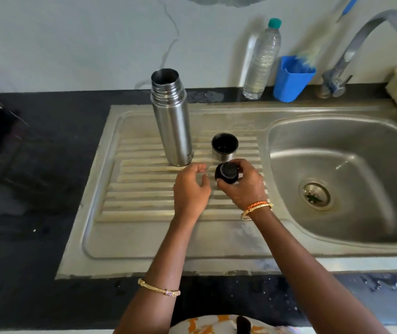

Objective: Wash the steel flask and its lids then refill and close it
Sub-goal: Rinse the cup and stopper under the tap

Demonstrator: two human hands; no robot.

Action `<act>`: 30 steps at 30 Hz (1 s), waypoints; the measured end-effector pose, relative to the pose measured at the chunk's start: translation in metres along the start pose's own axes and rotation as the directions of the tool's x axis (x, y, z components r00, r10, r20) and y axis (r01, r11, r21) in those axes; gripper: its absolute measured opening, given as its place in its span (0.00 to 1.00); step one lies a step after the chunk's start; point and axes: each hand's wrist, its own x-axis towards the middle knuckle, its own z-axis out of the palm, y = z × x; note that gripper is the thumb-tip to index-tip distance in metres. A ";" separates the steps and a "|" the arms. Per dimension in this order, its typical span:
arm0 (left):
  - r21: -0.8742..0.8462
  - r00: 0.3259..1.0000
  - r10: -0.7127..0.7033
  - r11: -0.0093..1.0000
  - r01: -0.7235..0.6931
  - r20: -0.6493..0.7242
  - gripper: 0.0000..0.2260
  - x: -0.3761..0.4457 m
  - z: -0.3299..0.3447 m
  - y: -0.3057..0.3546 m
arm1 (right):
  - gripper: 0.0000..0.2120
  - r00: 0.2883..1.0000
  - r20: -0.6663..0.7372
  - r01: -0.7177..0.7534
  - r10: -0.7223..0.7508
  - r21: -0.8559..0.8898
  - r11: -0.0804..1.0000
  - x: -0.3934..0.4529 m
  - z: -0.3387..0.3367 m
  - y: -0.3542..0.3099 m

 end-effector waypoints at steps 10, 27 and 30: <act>0.030 0.996 0.027 0.999 -0.029 0.079 0.10 0.002 -0.007 -0.012 | 0.22 0.997 0.033 0.075 -0.073 -0.060 0.995 0.004 0.017 0.003; 0.068 0.996 0.091 0.994 -0.090 -0.002 0.09 -0.011 -0.005 0.009 | 0.10 0.999 0.046 0.007 -0.004 -0.053 0.999 0.005 -0.028 0.014; 0.082 0.990 0.140 0.987 -0.140 0.002 0.08 -0.013 0.000 0.030 | 0.05 0.998 0.060 -0.012 0.018 -0.096 0.995 0.008 -0.056 0.013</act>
